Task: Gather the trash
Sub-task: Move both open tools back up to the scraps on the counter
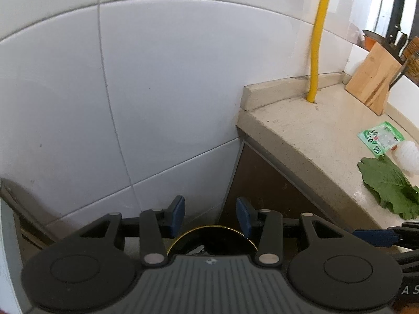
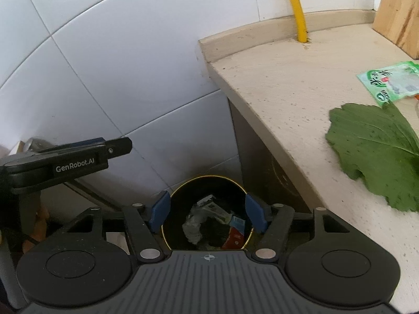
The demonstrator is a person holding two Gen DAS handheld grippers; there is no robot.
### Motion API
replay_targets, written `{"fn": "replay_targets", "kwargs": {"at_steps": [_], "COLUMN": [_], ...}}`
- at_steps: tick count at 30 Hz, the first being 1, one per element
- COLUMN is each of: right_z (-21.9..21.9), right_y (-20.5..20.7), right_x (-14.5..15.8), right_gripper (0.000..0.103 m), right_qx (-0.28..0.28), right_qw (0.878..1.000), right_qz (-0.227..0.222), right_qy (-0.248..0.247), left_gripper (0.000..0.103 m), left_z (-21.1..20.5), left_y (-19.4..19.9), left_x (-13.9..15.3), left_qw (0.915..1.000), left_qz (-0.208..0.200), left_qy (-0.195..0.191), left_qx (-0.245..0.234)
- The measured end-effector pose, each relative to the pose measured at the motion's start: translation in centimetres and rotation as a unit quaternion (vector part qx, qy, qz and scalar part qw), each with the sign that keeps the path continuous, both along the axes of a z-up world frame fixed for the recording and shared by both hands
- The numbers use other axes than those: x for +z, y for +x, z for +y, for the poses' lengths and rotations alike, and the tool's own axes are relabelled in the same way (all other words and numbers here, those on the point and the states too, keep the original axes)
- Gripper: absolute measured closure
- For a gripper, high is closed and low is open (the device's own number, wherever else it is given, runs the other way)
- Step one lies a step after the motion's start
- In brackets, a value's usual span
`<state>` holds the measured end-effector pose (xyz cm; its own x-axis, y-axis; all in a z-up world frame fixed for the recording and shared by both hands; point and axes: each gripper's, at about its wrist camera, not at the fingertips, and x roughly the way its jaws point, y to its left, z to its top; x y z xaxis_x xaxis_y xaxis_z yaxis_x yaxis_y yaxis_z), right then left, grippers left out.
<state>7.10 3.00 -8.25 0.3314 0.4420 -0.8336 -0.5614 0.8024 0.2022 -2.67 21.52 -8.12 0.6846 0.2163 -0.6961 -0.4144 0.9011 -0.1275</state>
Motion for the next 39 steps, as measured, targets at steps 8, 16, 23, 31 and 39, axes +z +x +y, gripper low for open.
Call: {"fn": "replay_targets", "kwargs": {"at_steps": [8,16,23,31,39], "right_z": [-1.1,-3.0,-4.9,-8.5,-13.5], "right_y": [-0.7,-1.3,-1.5,-0.5,0.2], "right_x": [0.6,0.9,1.8,4.1,6.4], "right_gripper": [0.028,0.024,0.022,0.019,0.019], "right_qx": [-0.014,-0.035,-0.041,-0.054,-0.074], "right_qw": [1.0,0.999,0.999,0.998,0.995], "right_qz": [-0.012,-0.016,-0.02,-0.039,-0.064], "right_qy": [-0.006,-0.011,-0.013,0.008,0.021], "left_gripper": [0.064,0.059,0.057,0.049,0.046], "left_z": [-0.5,-1.2,-1.7,-2.7,-4.0], "left_y": [0.1,-0.2,-0.1,0.4,0.9], "left_x": [0.3,0.4,0.3,-0.4,-1.6], "left_qw": [0.9997,0.999,0.9974,0.9937,0.9876], "left_qz": [-0.004,-0.012,-0.007,0.016,0.048], "left_qy": [0.023,0.043,0.07,0.107,0.14], "left_qx": [-0.007,-0.01,-0.017,-0.031,-0.052]}}
